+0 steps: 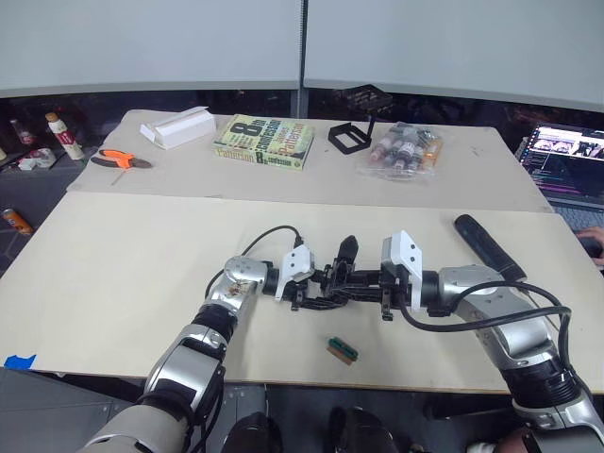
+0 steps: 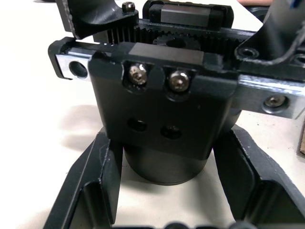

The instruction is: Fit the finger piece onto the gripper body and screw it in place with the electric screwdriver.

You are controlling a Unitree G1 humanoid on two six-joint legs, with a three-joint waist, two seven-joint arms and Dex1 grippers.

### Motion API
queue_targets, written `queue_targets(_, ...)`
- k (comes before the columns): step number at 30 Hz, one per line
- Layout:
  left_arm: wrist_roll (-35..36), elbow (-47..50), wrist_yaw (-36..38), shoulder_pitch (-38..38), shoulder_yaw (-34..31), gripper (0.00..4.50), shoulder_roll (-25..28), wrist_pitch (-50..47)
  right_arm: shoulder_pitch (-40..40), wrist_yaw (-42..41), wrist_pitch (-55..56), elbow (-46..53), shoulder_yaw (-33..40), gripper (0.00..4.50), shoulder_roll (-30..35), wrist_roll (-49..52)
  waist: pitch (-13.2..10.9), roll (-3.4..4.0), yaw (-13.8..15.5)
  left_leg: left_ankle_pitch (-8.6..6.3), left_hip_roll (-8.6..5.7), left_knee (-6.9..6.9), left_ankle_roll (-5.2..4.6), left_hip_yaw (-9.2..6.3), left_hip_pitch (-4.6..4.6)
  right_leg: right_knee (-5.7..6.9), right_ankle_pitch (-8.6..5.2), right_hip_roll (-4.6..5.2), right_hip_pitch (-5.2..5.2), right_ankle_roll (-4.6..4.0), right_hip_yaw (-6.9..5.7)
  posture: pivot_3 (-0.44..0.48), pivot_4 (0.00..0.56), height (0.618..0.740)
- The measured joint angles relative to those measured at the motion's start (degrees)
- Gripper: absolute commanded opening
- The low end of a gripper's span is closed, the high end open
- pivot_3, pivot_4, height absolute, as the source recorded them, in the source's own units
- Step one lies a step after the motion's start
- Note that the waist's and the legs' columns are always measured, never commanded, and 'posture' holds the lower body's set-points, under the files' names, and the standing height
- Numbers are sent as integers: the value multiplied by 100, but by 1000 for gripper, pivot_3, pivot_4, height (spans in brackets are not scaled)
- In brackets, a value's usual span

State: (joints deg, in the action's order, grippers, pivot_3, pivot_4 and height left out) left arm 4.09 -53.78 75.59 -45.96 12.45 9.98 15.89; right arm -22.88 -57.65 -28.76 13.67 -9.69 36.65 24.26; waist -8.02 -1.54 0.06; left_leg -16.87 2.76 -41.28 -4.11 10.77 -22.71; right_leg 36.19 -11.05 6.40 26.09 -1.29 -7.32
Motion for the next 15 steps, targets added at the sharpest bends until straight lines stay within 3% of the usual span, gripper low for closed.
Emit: queue_targets(15,5,88,-12,80,-31,2271,13,-119,-179,-21,3,-68,-128,368,-49,-44,16,1,-61,0,3,-2,0,0,11,4,1,0,-8,-1,3,0,150,740)
